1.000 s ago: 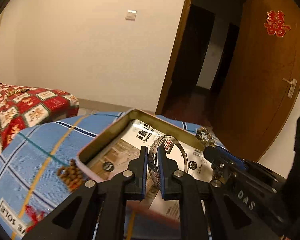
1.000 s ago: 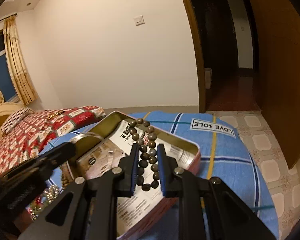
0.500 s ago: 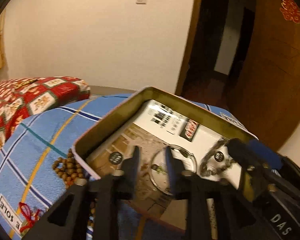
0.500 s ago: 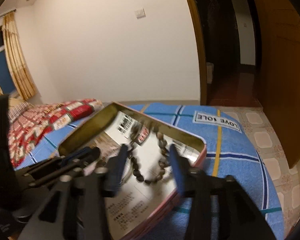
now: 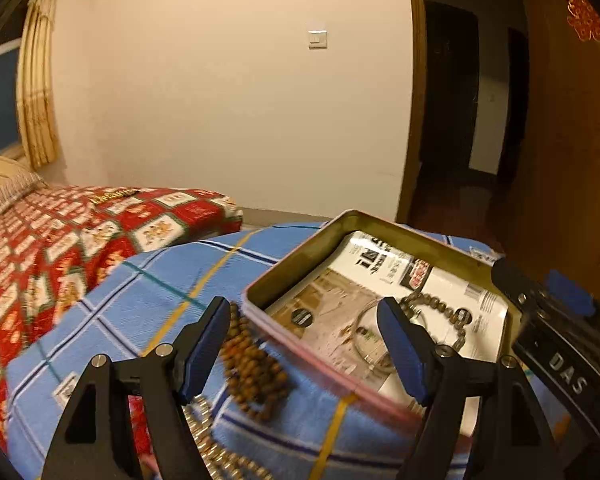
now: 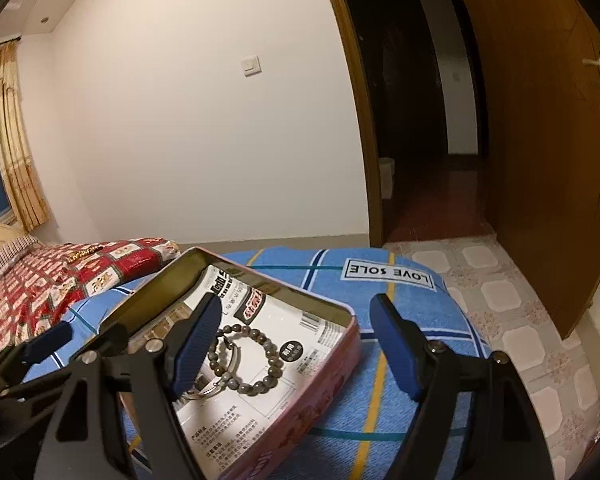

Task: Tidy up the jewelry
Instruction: 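Open both tools to drop the bracelet and bangle into the tin, then withdraw both open tools from the tin back over the loose jewelry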

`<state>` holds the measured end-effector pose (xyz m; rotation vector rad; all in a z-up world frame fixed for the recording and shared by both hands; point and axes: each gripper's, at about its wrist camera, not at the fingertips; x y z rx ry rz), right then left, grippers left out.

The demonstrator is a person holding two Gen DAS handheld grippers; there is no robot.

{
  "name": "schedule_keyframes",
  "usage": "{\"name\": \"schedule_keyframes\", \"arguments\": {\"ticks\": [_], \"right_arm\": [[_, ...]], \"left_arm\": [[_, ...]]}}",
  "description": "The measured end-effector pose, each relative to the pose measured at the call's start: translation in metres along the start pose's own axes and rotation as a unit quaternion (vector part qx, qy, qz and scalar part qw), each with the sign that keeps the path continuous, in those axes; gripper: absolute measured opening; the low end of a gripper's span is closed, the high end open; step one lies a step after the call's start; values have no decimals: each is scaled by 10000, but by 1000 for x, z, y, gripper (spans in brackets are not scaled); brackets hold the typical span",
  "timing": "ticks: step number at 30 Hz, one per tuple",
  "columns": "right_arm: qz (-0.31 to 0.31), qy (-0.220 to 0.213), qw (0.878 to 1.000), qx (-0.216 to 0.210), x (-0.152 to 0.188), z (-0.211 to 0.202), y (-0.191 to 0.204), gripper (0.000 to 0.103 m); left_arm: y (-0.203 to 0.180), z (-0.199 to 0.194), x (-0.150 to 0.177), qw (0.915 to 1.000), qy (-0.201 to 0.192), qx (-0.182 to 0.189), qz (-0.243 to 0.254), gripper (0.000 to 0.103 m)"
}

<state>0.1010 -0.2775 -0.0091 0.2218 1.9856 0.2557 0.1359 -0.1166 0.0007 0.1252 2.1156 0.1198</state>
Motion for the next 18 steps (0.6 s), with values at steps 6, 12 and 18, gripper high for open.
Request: {"name": "schedule_keyframes", "arguments": {"ticks": [6,12,18], "right_arm": [[-327,-94,9994,60,5,-5,13,79],[-295,-72,9995,33,12,-14,18,79],[-212,54,9997,-68,25,-27,28,79]], "left_arm": [[9,-14,12,9999,-18,-118,67,76],[17,-26,26,9999,46,-88,82,76],[24,-38,39,9998,39,-129,161,76]]}}
Point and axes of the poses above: each gripper's, at about its wrist camera, not at the fingertips, and z roughly the way its jaws point, y to its left, x to its underside, and after that the axes turned 12 degrees about -x, right-handed
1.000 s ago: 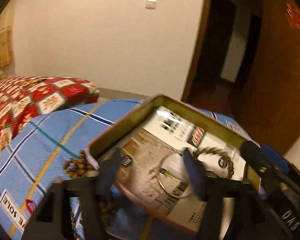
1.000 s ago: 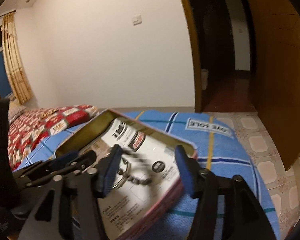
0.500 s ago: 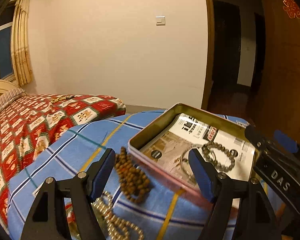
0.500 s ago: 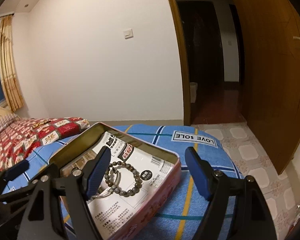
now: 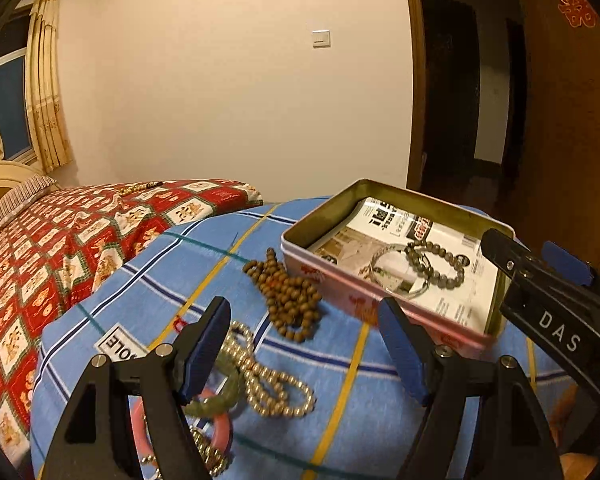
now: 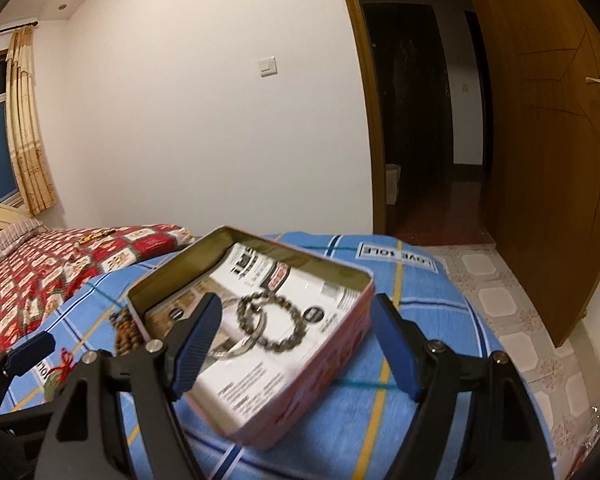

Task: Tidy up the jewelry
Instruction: 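Withdraw both open tools from the tin back over the loose jewelry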

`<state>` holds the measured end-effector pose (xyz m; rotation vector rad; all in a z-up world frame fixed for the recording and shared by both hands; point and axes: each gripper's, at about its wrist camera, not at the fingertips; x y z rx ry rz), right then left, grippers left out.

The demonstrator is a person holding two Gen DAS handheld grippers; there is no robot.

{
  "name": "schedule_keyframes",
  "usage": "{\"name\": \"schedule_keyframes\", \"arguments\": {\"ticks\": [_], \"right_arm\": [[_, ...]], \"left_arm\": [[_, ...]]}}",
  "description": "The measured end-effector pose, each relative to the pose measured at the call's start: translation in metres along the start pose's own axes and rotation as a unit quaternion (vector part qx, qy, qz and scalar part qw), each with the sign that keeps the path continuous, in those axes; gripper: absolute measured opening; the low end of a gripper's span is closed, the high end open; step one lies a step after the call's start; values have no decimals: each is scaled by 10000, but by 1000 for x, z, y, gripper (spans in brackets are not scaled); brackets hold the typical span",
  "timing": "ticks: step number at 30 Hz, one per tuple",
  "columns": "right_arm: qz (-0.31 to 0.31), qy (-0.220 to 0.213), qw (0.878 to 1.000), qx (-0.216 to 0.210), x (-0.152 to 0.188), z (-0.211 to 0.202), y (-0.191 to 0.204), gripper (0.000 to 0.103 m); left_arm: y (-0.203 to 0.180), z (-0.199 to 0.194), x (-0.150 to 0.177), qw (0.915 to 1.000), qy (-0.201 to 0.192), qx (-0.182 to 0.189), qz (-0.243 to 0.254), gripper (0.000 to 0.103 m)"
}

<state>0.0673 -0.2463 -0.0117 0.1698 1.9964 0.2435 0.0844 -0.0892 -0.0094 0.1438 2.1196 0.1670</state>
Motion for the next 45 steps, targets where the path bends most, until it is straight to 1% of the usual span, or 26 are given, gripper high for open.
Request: {"name": "schedule_keyframes", "arguments": {"ticks": [8,15,23,28,35,39,42,45], "right_arm": [[-97,48,9999,-94,13,-18,16,79],[-139,1,9998,-142,23,-33,26,79],[86,-10,9998,-182,28,-42,25,79],[298,39,9991,-291,33,-49,25,79],[131,46,9989,-443,38,-63,40,79],[-8,87,9979,-641,41,-67,50,79],[-125,268,9955,-902,44,-66,58,79],[-313,531,9911,-1182,49,-62,70,79]], "left_arm": [[8,-17,15,10000,-27,-26,31,76],[15,-28,25,9999,-27,-61,84,76],[26,-39,36,9999,16,-50,107,76],[37,-43,42,9999,78,-31,68,76],[59,-52,47,9999,103,-27,-41,76],[78,-57,53,9999,138,-8,-59,76],[101,-56,59,9995,254,-61,-189,76],[128,-55,64,9985,343,-266,-326,76]]}}
Point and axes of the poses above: each gripper's, at about its wrist camera, not at the fingertips, and z roughly the way its jaws point, y to its left, x to its underside, and after that the axes turned 12 degrees about -x, right-handed
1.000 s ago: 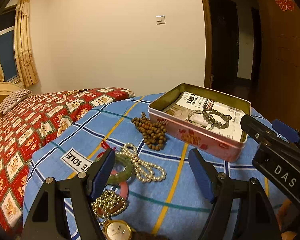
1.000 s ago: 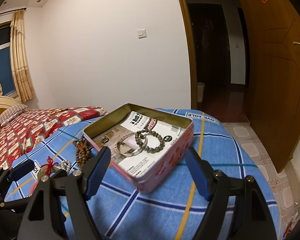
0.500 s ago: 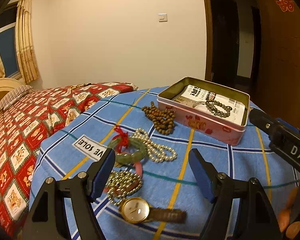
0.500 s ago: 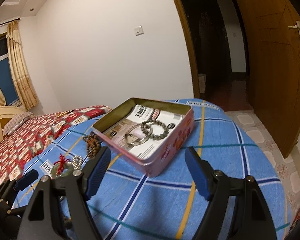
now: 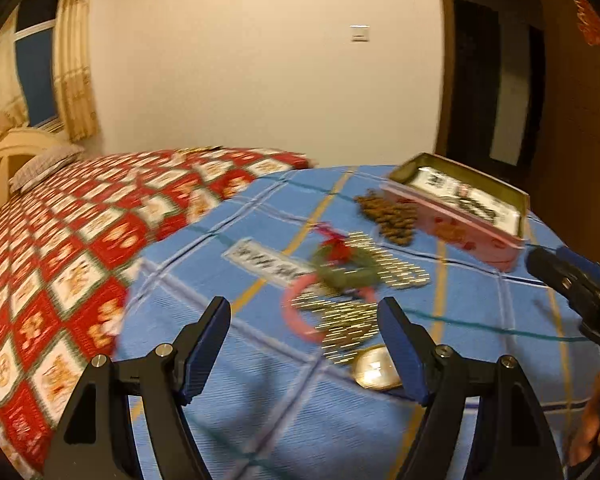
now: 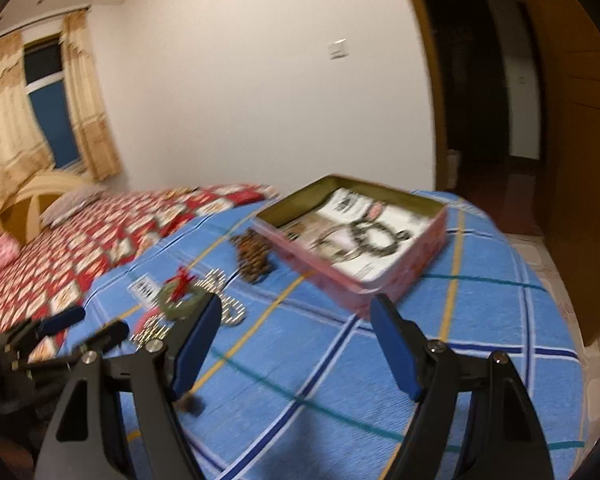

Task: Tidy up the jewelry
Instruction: 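Withdraw both open tools from the tin back over the loose jewelry, then grasp the gold wristwatch with the right tool while the left tool grasps the gold bead chain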

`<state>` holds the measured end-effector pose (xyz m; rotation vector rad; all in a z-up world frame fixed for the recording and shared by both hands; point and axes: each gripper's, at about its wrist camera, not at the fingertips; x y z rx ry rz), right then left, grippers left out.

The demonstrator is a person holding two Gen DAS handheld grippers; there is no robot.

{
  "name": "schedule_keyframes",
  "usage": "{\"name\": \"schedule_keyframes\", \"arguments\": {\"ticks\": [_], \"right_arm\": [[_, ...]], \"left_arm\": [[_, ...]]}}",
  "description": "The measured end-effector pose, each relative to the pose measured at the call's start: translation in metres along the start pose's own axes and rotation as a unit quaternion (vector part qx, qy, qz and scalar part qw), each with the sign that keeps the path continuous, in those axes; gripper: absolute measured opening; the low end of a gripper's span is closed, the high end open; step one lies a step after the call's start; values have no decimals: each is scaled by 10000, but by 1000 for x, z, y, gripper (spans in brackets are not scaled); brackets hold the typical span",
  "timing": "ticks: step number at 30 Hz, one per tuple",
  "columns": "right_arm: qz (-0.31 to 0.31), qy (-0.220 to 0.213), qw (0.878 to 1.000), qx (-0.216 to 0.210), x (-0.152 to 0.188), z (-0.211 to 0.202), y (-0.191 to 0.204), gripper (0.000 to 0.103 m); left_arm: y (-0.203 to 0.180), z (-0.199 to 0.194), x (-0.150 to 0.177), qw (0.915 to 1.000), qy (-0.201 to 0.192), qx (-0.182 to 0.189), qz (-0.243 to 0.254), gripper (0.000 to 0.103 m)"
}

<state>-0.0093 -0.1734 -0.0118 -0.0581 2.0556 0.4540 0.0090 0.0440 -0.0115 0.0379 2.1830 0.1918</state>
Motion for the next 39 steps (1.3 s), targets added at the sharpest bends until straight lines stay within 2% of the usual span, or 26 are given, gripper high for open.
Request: {"name": "schedule_keyframes", "arguments": {"ticks": [5,8,12,14,17,19,22,24,26,29,32,36,39], "right_arm": [[-356,549,9965,-515,6,15,20,79],[-566,932,9903,-857,11,27,33,79],[-1007,1508,9756,-1236,19,46,54,79],[-1216,1868,9640,-1449,26,58,65,79],[-1460,2280,9508,-1504,32,77,76,79],[-1610,2307,9486,-1448,34,84,81,78],[-1820,2589,9389,-1352,42,98,85,75],[-1996,2541,9362,-1382,43,95,89,62],[-2019,2513,9357,-1432,42,92,88,39],[-1867,2484,9398,-1419,40,90,80,38],[-1403,2330,9500,-1535,31,87,64,38],[-861,1896,9650,-1592,20,77,46,38],[-608,1403,9777,-1442,12,64,36,38]], "left_arm": [[32,6,6,9995,80,-299,-95,76],[43,13,9,9992,220,-248,-209,76],[49,15,11,9988,324,-120,-333,76],[47,15,11,9989,339,-44,-314,76],[46,14,11,9991,316,-43,-271,76],[45,12,10,9992,304,-31,-251,76],[45,12,8,9994,287,41,-205,76],[43,13,7,9995,274,82,-139,76],[40,14,6,9995,278,108,-66,76],[34,17,6,9993,318,194,7,76],[30,19,7,9988,343,348,59,76],[17,21,1,9971,306,658,238,76],[3,27,-6,9943,290,941,408,76]]}}
Point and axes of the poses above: each gripper's, at about its wrist camera, not at the fingertips, and z roughly the way its jaws point, y to its left, x to its underside, and after that the axes turned 12 degrees about -x, right-handed
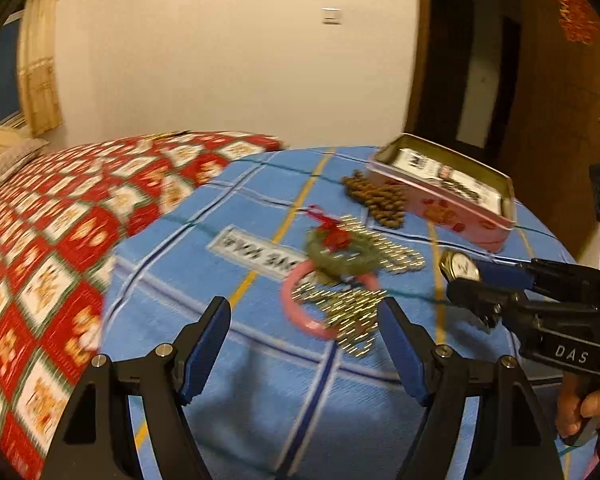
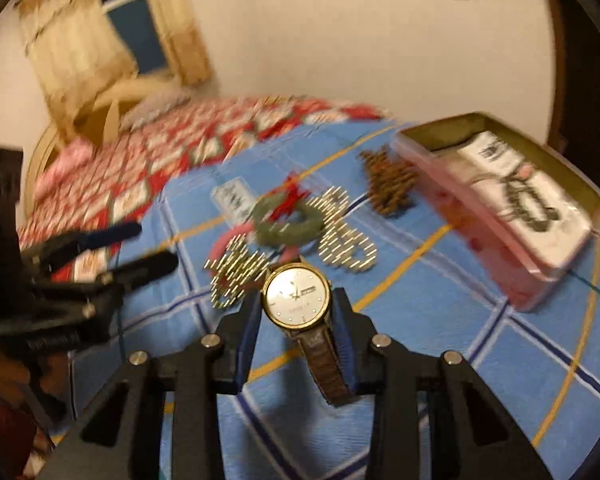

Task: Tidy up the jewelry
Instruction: 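Grasp the gold wristwatch with the right tool while the left tool grasps the gold bead chain, then carry the watch and gold chain with both tools over the pink tin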

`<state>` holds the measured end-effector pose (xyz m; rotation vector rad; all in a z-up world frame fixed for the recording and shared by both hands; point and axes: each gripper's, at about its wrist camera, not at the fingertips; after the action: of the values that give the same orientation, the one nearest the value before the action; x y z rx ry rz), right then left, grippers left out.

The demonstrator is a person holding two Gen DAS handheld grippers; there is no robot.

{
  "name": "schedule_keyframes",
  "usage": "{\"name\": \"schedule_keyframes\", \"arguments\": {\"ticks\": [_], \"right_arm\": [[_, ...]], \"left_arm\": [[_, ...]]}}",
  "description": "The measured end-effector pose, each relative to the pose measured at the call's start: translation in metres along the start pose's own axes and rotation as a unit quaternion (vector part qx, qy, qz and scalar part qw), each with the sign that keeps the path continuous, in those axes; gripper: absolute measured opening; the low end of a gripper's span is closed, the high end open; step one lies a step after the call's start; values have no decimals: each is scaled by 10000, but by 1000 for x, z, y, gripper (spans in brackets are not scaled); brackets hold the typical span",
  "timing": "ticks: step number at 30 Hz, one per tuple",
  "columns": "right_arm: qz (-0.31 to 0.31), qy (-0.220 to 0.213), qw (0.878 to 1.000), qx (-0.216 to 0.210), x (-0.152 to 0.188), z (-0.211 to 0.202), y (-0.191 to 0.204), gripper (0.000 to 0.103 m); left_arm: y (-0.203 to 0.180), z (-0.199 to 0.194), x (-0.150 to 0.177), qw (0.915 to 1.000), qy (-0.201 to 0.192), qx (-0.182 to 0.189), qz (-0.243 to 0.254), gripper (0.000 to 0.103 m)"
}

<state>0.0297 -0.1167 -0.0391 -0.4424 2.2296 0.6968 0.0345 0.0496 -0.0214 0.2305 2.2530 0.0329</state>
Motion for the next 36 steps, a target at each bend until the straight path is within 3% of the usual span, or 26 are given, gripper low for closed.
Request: {"name": "schedule_keyframes", "arguments": {"ticks": [7,9,13,16,19,22,26,36], "right_arm": [[392,-531,9973,317,-4,-18,-13,38],[464,-530,9970,309,-6,-17,-16,38],[502,-560,9968,276,-5,-22,-20,38],[504,-590,9966,266,-4,-23,-20,38],[538,-598,9964,254,-3,-23,-22,38],[596,-626,9960,237,-3,-24,-24,38],[638,-673,9954,241,-2,-26,-26,38],[622,-1013,9923,355,-2,-39,-25,38]], "left_arm": [[-26,24,-11,9985,279,217,407,75],[-30,30,-12,9978,405,236,473,58],[-31,48,-11,9951,846,195,475,53],[-30,51,-10,9944,927,268,440,51],[-31,52,-10,9935,958,480,389,33],[-32,51,-9,9934,954,523,360,29],[-29,43,-11,9960,739,434,264,16],[0,-4,-11,9951,-389,662,-619,10]]}}
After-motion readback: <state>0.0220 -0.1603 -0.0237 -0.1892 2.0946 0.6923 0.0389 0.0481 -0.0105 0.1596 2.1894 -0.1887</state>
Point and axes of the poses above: each gripper's, at about its wrist camera, not at the fingertips, and z roughly the way its jaws point, y to its left, x to its underside, and after that the axes turned 12 degrees about -x, right-handed
